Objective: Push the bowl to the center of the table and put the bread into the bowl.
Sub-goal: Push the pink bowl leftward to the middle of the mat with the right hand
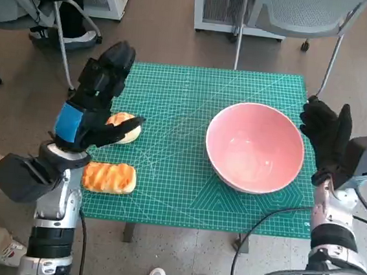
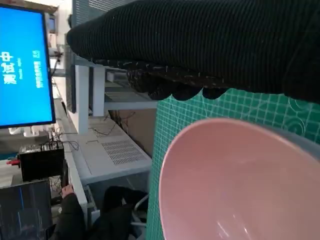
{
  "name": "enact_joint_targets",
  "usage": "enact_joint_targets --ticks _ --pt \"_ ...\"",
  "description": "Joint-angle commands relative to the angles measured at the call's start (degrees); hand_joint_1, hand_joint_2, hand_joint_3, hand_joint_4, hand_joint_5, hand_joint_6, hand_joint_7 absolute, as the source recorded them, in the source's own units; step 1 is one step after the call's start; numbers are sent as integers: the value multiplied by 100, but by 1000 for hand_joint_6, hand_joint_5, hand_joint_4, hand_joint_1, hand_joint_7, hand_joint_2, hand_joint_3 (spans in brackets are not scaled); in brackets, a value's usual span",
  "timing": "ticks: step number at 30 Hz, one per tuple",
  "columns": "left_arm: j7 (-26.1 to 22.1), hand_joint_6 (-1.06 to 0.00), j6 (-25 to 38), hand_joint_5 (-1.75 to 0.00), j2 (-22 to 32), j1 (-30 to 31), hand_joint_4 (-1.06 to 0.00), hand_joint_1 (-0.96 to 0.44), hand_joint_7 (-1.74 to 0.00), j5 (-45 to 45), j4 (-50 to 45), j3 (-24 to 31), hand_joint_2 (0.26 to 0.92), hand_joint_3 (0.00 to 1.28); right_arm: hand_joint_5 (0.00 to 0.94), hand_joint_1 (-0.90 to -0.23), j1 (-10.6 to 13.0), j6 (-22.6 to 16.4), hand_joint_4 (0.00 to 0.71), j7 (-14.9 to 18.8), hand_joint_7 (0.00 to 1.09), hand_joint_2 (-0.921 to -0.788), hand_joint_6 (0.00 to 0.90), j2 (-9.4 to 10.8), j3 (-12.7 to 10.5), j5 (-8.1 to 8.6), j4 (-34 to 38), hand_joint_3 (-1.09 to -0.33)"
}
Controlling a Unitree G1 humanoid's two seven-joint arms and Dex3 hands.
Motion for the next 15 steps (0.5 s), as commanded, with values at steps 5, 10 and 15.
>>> enact_joint_targets --ticks 5,10,15 --pt "32 1 178 0 119 144 -94 -362 -464 -31 -283 68 921 174 10 -518 161 136 233 11 56 -921 269 182 14 -69 69 -925" --pt "64 1 268 -1 148 212 -92 -356 -456 -24 -428 83 921 177 6 -515 151 91 230 3 54 -921 272 256 84 -126 60 -927" --pt "93 1 328 -1 172 259 -90 -348 -452 -19 -522 91 921 181 6 -518 138 63 233 37 56 -921 284 305 101 -114 59 -923"
